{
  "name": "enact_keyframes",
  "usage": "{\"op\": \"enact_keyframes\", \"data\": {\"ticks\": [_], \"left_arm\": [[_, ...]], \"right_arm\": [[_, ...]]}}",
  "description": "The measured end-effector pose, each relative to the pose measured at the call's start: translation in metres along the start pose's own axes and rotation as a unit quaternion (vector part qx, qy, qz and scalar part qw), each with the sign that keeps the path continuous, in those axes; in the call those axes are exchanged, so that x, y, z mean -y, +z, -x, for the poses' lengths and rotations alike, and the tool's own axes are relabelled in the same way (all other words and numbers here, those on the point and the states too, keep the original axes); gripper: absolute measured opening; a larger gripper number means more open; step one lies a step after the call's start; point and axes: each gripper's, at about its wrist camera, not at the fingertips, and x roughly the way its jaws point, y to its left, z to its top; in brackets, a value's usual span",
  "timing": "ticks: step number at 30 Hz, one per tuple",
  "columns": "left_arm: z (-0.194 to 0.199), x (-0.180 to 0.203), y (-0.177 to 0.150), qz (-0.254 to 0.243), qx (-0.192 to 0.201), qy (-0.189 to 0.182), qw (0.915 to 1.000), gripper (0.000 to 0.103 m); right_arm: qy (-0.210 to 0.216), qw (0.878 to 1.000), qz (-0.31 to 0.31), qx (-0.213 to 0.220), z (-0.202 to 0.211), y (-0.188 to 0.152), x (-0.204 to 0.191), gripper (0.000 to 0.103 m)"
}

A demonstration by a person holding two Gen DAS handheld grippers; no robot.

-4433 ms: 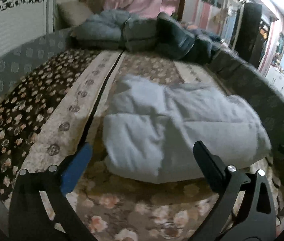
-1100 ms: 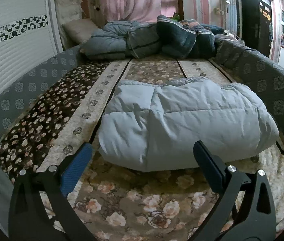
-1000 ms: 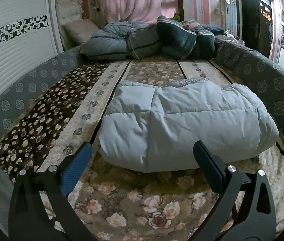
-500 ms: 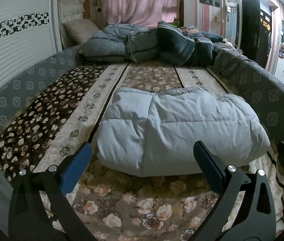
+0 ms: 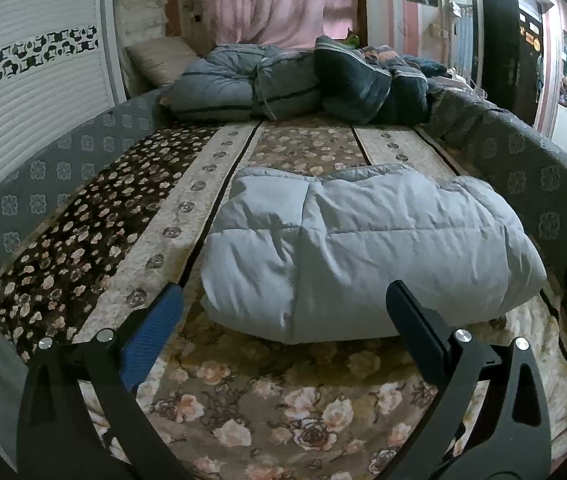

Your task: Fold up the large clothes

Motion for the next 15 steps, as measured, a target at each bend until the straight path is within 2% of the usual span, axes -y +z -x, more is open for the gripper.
{"op": "enact_keyframes", "data": {"ticks": [15], "left_arm": [[0.0031, 0.0076, -0.0019, -0.014, 0.003, 0.004, 0.9999, 0.1]], "right_arm": [[0.002, 1.0, -0.001, 0.001, 0.001, 0.0001, -0.0009, 0.101]]}}
